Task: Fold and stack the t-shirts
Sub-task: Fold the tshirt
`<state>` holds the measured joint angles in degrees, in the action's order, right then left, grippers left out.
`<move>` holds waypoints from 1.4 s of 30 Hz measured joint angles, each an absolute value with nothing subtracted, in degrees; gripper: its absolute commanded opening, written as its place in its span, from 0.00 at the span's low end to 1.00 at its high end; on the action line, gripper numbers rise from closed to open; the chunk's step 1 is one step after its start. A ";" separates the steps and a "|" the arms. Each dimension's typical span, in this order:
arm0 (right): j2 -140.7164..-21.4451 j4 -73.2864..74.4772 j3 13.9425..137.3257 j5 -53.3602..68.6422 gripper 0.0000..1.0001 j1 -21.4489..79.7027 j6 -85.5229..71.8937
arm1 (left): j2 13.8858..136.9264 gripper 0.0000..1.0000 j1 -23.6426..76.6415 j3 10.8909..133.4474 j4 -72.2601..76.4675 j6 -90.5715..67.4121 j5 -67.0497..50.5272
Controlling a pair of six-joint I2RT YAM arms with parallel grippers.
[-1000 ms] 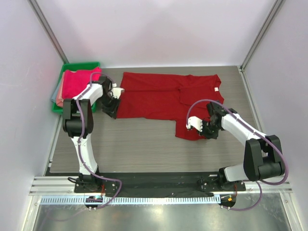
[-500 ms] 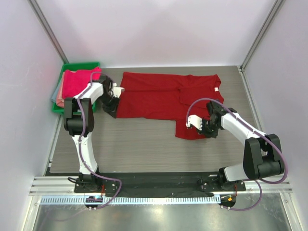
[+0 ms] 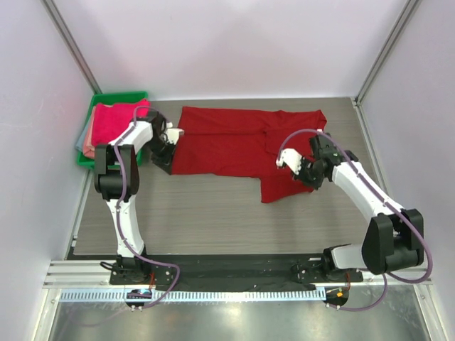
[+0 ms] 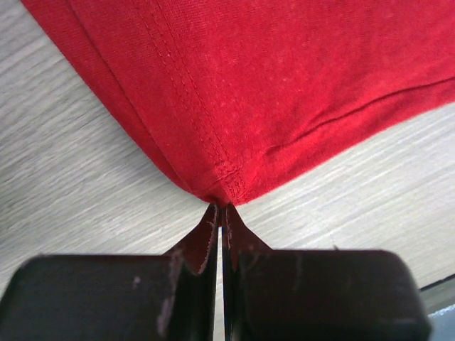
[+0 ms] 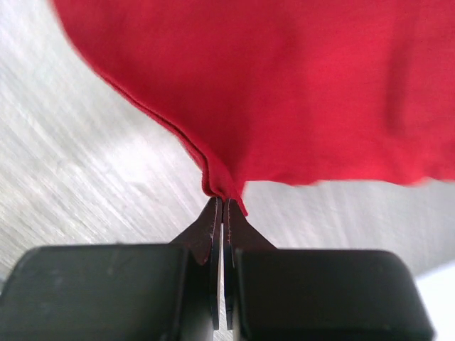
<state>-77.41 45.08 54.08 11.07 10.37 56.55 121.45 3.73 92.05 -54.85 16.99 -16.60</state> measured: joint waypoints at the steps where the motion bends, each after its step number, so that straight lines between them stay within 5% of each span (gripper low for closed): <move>1: -76.79 45.15 55.46 10.98 0.01 10.28 55.44 | 121.40 0.00 3.73 92.44 -55.40 17.06 -16.62; 15: -78.61 42.89 77.08 10.33 0.01 6.44 45.84 | 120.07 0.00 4.38 107.77 -62.13 18.55 -17.76; 26: -94.41 37.17 86.91 7.94 0.01 3.42 41.12 | 130.96 0.00 4.49 131.20 -66.24 18.50 -18.15; 42: -113.82 33.10 107.00 6.44 0.01 0.93 35.62 | 140.25 0.00 5.63 138.04 -64.38 18.17 -15.27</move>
<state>-113.82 33.10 107.00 6.44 0.93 35.62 140.25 5.63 138.04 -64.38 18.17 -15.27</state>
